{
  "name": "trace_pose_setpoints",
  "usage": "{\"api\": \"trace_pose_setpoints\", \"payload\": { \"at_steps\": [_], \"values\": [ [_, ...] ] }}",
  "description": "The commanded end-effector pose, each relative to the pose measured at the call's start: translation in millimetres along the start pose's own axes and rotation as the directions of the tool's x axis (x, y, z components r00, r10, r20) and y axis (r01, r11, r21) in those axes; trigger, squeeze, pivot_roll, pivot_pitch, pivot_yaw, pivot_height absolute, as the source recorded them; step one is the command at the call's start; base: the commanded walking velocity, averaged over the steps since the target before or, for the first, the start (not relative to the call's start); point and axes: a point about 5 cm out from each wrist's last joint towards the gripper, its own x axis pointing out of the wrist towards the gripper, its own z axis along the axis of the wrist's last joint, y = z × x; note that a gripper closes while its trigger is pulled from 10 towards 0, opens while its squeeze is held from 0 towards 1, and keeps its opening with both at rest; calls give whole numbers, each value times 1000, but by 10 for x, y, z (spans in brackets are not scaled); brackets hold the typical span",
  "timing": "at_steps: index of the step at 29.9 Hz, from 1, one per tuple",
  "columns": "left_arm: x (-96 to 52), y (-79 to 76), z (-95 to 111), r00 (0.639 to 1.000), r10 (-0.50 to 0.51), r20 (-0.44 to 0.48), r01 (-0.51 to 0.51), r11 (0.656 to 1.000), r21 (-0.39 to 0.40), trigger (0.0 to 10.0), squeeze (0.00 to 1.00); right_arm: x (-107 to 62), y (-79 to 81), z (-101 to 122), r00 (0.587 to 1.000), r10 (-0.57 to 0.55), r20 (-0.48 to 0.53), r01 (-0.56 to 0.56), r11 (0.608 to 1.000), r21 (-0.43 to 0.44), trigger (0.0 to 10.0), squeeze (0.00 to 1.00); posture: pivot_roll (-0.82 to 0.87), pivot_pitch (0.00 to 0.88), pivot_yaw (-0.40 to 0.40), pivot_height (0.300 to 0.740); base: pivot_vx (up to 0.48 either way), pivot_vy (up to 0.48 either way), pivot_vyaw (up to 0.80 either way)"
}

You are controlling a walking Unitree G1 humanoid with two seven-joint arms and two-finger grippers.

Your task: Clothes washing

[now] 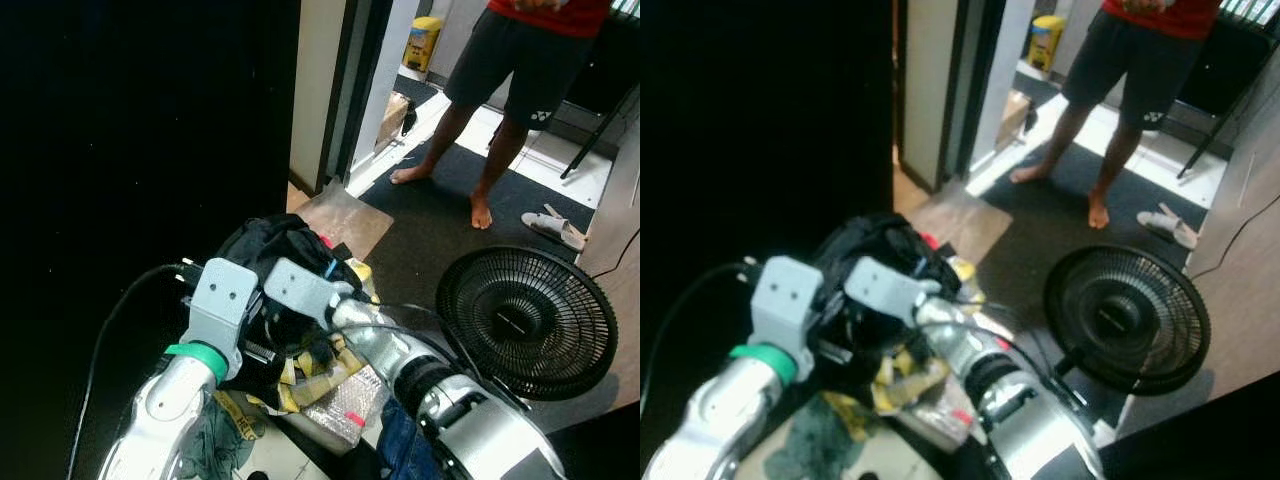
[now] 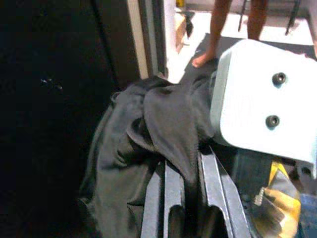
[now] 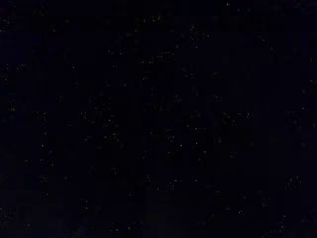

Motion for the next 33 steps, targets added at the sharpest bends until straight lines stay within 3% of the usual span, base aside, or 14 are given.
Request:
{"api": "trace_pose_setpoints", "payload": {
  "at_steps": [1, 3, 9, 10, 12, 13, 18, 24, 33],
  "values": [
    [-35, -71, -84, 999, -22, -44, 22, 1000, -14, 10000, 0, 57, 40, 193, 996, 26, 87, -29, 999, 36, 10000, 0, 211, 187, -76, 740, 0, 0, 0],
    [-61, -66, -90, 999, -6, -48, 5, 1000, -15, 10000, 0, 89, 129, 349, 985, 74, 157, -77, 997, 10, 10000, 0, 223, 190, -89, 740, 0, 0, 0],
    [-78, -59, -88, 999, 17, -48, -18, 1000, -19, 10000, 0, 68, 360, 438, 959, 180, 220, -184, 983, -4, 10000, 0, 230, 191, -101, 740, 0, 0, 0],
    [-80, -56, -88, 999, 19, -48, -20, 1000, -19, 10000, 0, 53, 417, 420, 951, 217, 219, -224, 975, 4, 8471, 0, 230, 191, -102, 740, 0, 0, 0],
    [-82, -54, -87, 999, 21, -49, -22, 1000, -18, 10000, 0, 42, 454, 408, 945, 241, 219, -250, 968, 12, 8471, 0, 230, 191, -102, 740, 0, 0, 0],
    [-83, -50, -87, 999, 23, -49, -24, 1000, -19, 10000, 0, 20, 497, 369, 940, 267, 213, -277, 961, 19, 0, 0, 226, 189, -105, 740, 0, 0, 0],
    [-81, -45, -81, 998, 27, -48, -28, 999, -20, 10000, 0, -29, 549, 237, 941, 292, 171, -298, 954, 11, 0, 0, 217, 187, -103, 740, 0, 0, 0],
    [-54, -49, -70, 999, 21, -43, -22, 1000, -21, 10000, 0, -106, 496, 23, 956, 265, 122, -276, 958, 81, 0, 0, 203, 182, -92, 740, 0, 0, 0],
    [-17, -51, -60, 999, 8, -37, -8, 1000, -18, 10000, 0, -149, 307, 5, 961, 186, 207, -237, 937, 258, 0, 0, 186, 164, -79, 740, 0, 0, 0]
  ]
}}
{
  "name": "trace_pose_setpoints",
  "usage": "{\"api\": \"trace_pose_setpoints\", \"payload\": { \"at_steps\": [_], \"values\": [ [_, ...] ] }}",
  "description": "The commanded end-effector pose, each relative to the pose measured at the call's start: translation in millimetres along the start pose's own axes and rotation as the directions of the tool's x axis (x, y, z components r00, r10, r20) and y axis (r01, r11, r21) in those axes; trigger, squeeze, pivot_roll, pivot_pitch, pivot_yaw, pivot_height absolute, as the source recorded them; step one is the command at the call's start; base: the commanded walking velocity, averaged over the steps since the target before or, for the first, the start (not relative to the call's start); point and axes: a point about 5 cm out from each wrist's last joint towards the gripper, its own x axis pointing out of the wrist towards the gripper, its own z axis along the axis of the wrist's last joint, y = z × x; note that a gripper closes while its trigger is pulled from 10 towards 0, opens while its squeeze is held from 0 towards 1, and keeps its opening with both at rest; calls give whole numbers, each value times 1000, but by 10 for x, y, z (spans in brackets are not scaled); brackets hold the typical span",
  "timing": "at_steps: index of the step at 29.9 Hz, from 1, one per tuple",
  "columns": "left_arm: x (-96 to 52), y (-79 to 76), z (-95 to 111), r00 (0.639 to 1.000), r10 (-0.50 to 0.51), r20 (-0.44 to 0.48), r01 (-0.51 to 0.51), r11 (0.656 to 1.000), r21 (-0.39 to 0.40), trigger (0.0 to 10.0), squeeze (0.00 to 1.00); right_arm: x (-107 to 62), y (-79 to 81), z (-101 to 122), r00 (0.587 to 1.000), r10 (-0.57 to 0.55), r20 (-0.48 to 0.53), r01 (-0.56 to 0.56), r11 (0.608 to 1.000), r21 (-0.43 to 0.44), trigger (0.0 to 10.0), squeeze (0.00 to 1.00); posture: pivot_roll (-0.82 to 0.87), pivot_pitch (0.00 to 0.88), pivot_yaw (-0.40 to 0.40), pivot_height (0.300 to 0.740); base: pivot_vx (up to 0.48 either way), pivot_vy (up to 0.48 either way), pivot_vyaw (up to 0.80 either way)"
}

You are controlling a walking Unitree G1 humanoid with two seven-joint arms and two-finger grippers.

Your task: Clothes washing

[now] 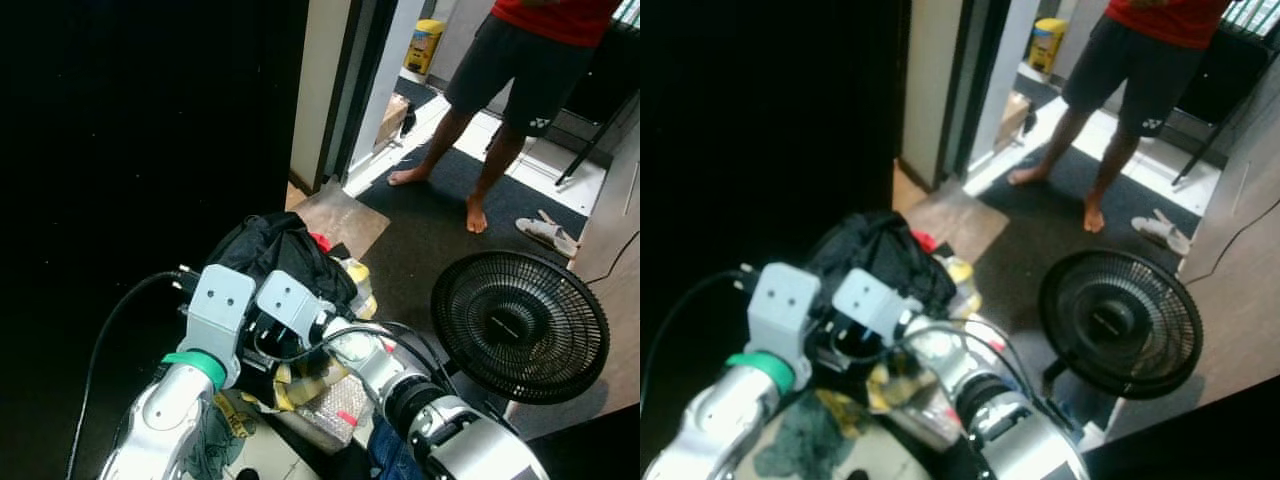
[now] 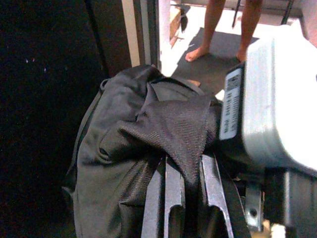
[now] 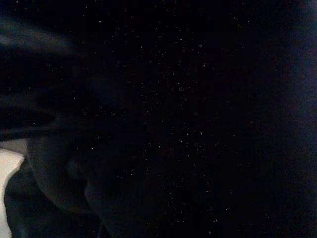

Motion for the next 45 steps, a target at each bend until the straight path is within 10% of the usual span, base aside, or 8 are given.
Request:
{"api": "trace_pose_setpoints", "payload": {
  "at_steps": [1, 28, 29, 33, 34, 35, 36, 45],
  "values": [
    [9, -32, -10, 1000, -16, 3, 16, 1000, -3, 10000, 0, -41, 8, 2, 998, -9, 55, 5, 997, 73, 0, 0, 182, 160, -77, 740, 0, 0, 0],
    [149, -41, 9, 997, -77, 27, 76, 997, 34, 10000, 0, -591, -388, 528, 874, -297, 386, 145, 915, 377, 39, 0, 107, 122, -19, 740, 0, 0, 0],
    [157, -46, 11, 996, -81, 28, 80, 996, 34, 10000, 0, -605, -421, 530, 868, -322, 378, 173, 910, 378, 10000, 0, 104, 122, -16, 740, 0, 0, 0],
    [177, -57, 12, 995, -94, 33, 93, 995, 34, 10000, 0, -665, -514, 504, 861, -389, 329, 260, 890, 374, 10000, 0, 95, 122, -11, 740, 0, 0, 0],
    [182, -58, 12, 995, -97, 34, 95, 995, 39, 10000, 0, -680, -533, 497, 857, -401, 324, 270, 885, 381, 10000, 678, 93, 120, -8, 740, 0, 0, 0],
    [182, -58, 12, 995, -97, 34, 95, 995, 39, 10000, 0, -680, -533, 497, 857, -401, 324, 270, 885, 381, 10000, 678, 93, 120, -8, 740, 0, 0, 0],
    [187, -58, 13, 994, -99, 36, 98, 994, 44, 10000, 0, -699, -546, 502, 854, -410, 319, 275, 878, 391, 10000, 1000, 93, 120, -7, 740, 0, 0, 0],
    [201, -42, 52, 993, -104, 54, 100, 993, 56, 10000, 0, -810, -621, 585, 831, -454, 322, 274, 837, 473, 10000, 1000, 89, 116, -2, 740, 0, 0, 0]
  ]
}}
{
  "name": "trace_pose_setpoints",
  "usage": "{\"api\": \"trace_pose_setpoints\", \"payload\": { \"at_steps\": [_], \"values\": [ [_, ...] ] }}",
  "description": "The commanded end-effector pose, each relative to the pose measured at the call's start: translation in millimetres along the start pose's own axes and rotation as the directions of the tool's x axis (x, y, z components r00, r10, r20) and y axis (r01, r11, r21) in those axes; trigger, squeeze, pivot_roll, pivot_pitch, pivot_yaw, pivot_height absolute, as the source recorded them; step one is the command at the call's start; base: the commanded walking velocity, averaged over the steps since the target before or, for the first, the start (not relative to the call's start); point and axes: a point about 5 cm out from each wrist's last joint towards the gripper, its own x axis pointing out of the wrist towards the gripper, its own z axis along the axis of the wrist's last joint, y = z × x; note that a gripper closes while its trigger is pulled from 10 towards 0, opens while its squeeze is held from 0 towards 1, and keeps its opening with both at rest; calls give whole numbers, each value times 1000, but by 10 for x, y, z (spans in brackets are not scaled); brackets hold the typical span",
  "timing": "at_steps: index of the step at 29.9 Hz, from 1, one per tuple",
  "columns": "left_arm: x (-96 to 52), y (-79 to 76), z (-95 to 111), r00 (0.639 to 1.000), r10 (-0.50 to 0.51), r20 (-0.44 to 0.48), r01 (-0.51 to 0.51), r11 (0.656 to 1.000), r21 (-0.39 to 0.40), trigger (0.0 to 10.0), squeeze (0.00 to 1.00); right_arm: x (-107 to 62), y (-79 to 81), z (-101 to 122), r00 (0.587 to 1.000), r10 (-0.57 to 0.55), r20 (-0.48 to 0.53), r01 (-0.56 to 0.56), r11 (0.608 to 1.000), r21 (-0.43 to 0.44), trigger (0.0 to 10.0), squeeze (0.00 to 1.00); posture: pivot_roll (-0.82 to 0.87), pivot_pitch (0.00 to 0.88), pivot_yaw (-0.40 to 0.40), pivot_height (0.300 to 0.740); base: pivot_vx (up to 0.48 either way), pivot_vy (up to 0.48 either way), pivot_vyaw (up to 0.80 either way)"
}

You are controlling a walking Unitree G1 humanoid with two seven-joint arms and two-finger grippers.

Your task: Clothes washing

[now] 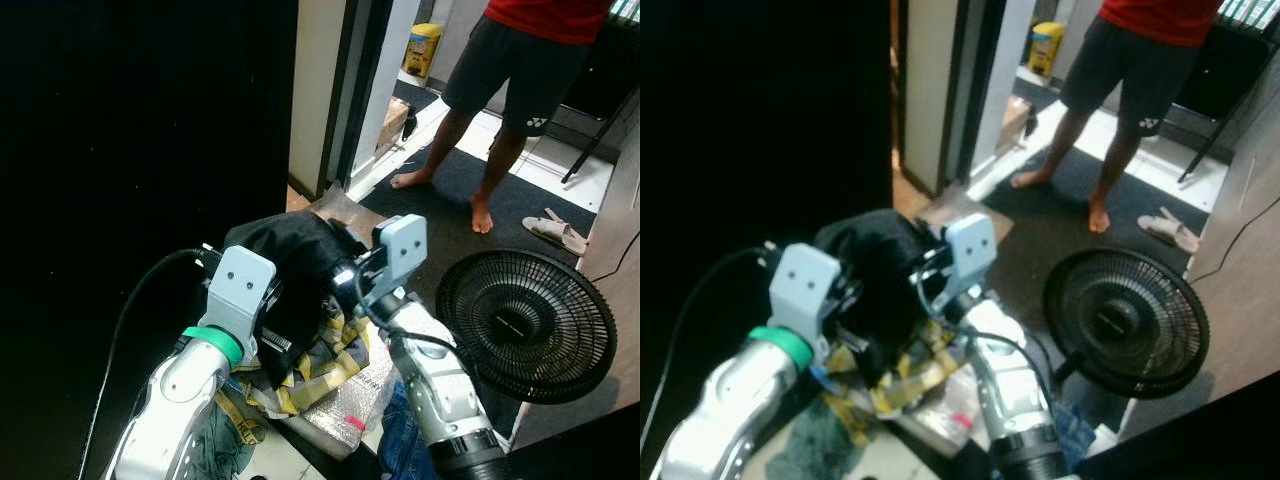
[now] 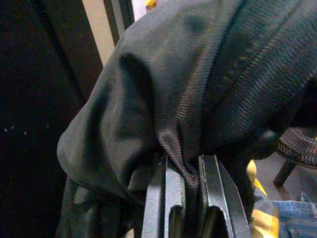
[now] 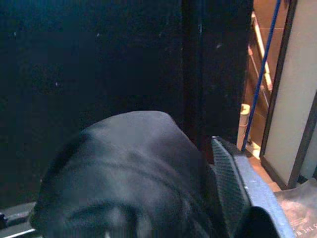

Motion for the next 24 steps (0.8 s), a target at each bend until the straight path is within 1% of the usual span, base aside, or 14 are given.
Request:
{"api": "trace_pose_setpoints", "payload": {
  "at_steps": [1, 6, 7, 8, 9, 10, 11, 12, 13, 15, 16, 20, 21, 24],
  "values": [
    [-9, 2, -80, 999, -2, -36, 2, 1000, -1, 10000, 0, -35, -56, 92, 999, -30, 45, 30, 999, 12, 10000, 1000, 89, 116, -2, 740, 0, 0, 0],
    [-8, 13, -49, 1000, 0, -26, 0, 1000, -1, 10000, 0, -59, -82, 140, 998, -46, 51, 45, 999, 6, 10000, 1000, 86, 116, 0, 740, 0, 0, 0],
    [-6, 15, -32, 1000, 0, -20, 0, 1000, -1, 10000, 0, -76, -98, 153, 997, -54, 48, 55, 998, -10, 10000, 0, 84, 117, 2, 740, 0, 0, 0],
    [-6, 15, -32, 1000, 0, -20, 0, 1000, -1, 10000, 0, -76, -98, 153, 997, -54, 48, 55, 998, -10, 10000, 0, 84, 117, 2, 740, 0, 0, 0],
    [0, 14, -23, 1000, -1, -15, 1, 1000, -2, 10000, 0, -94, -111, 155, 998, -59, 38, 60, 997, -37, 10000, 0, 82, 118, 3, 740, 0, 0, 0],
    [0, 14, -23, 1000, -1, -15, 1, 1000, -2, 10000, 0, -94, -111, 155, 998, -59, 38, 60, 997, -37, 10000, 0, 82, 118, 3, 740, 0, 0, 0],
    [5, 10, -21, 1000, -3, -13, 3, 1000, -3, 10000, 0, -105, -119, 141, 998, -61, 26, 62, 996, -66, 10000, 0, 82, 118, 3, 740, 0, 0, 0],
    [5, 10, -21, 1000, -3, -13, 3, 1000, -3, 10000, 0, -105, -119, 141, 998, -61, 26, 62, 996, -66, 10000, 0, 82, 118, 3, 740, 0, 0, 0],
    [10, 7, -21, 1000, -5, -13, 5, 1000, -3, 10000, 0, -116, -121, 105, 998, -61, 11, 61, 994, -93, 1451, 0, 80, 118, 7, 740, 0, 0, 0],
    [10, 7, -21, 1000, -5, -13, 5, 1000, -3, 10000, 0, -116, -121, 105, 998, -61, 11, 61, 994, -93, 1451, 0, 80, 118, 7, 740, 0, 0, 0],
    [14, 5, -22, 1000, -7, -13, 7, 1000, -3, 10000, 0, -130, -96, 46, 999, -47, -12, 46, 991, -126, 0, 0, 83, 117, 8, 740, 0, 0, 0],
    [15, 7, -22, 1000, -8, -13, 8, 1000, -2, 10000, 0, -134, -71, 11, 999, -35, -28, 31, 990, -141, 0, 0, 87, 118, 7, 740, 0, 0, 0],
    [15, 11, -22, 1000, -6, -13, 6, 1000, -1, 10000, 0, -119, -38, -3, 999, -15, -35, 9, 988, -155, 0, 0, 90, 118, 5, 740, 0, 0, 0],
    [12, 16, -24, 1000, -2, -15, 2, 1000, 0, 10000, 0, -85, 5, 11, 999, 13, -39, -19, 987, -157, 0, 0, 92, 118, 4, 740, 0, 0, 0]
  ]
}}
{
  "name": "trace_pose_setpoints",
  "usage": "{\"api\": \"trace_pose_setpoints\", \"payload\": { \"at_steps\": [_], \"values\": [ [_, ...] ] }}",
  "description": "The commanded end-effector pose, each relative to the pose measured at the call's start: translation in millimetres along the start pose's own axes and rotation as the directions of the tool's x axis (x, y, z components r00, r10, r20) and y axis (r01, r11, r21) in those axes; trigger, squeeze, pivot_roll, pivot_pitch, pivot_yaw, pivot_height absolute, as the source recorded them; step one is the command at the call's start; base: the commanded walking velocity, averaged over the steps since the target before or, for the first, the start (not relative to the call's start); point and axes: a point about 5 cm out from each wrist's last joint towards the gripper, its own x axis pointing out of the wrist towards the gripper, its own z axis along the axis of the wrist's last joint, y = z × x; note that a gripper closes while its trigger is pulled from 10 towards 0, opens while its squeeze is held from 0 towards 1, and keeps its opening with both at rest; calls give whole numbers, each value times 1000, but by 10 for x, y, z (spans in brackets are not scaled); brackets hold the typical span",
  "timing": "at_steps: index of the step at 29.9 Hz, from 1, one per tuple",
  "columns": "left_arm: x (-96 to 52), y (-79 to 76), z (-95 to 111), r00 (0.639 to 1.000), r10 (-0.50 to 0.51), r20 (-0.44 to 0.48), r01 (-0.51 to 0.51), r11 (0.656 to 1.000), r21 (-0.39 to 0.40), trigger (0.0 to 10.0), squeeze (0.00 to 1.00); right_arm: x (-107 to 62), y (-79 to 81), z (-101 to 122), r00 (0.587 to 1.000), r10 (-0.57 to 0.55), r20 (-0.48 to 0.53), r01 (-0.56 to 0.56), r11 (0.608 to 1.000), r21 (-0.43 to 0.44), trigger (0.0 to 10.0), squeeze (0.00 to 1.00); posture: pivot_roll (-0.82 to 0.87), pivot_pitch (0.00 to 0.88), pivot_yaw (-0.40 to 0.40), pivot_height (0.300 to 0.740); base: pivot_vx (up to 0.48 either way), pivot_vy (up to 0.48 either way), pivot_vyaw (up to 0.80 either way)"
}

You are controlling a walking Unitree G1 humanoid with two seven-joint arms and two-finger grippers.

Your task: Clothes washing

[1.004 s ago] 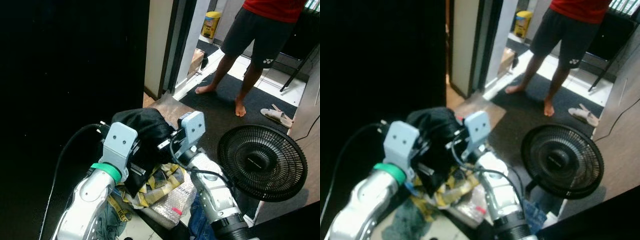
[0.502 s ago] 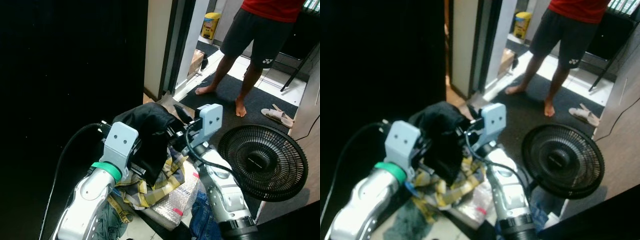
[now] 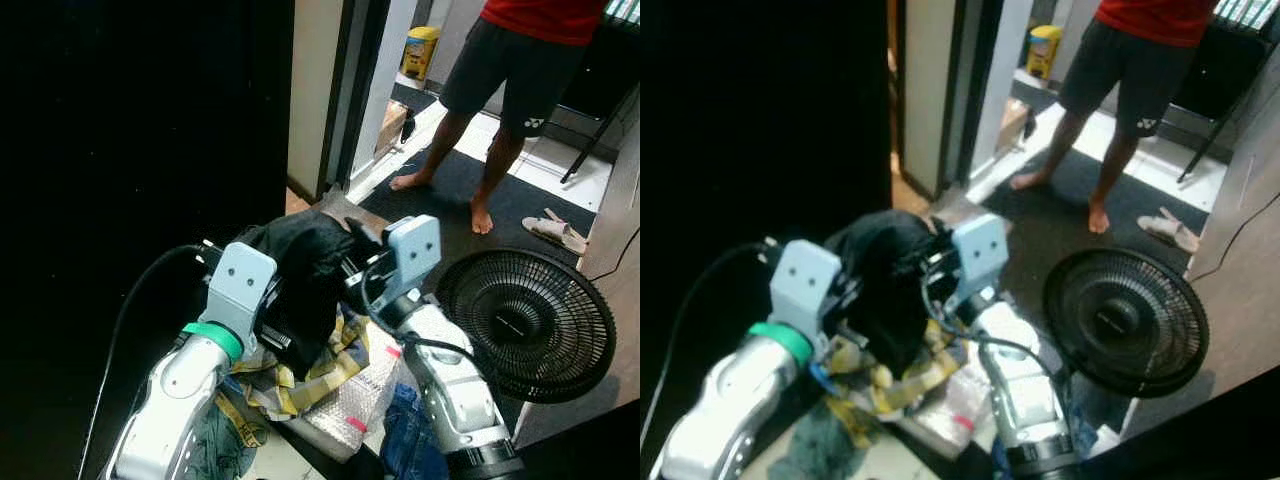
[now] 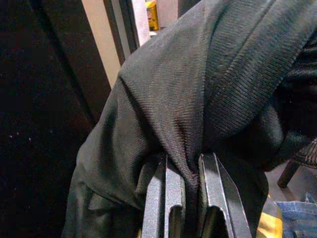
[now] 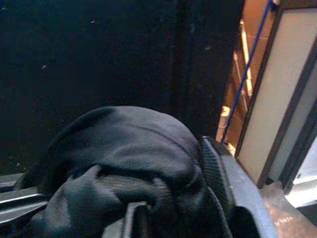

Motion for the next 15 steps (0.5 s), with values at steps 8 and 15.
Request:
{"api": "trace_pose_setpoints", "payload": {
  "at_steps": [8, 15],
  "values": [
    [-10, 8, -38, 1000, 3, -20, -4, 1000, -1, 10000, 0, 39, 51, 39, 999, 44, 14, -44, 999, -1, 0, 0, 93, 118, 1, 740, 0, 0, 0],
    [-15, 24, -48, 1000, 22, -21, -22, 1000, -1, 10000, 1000, 27, 74, 73, 999, 48, 22, -48, 999, 11, 471, 0, 89, 120, 0, 740, 0, 0, 0]
  ]
}}
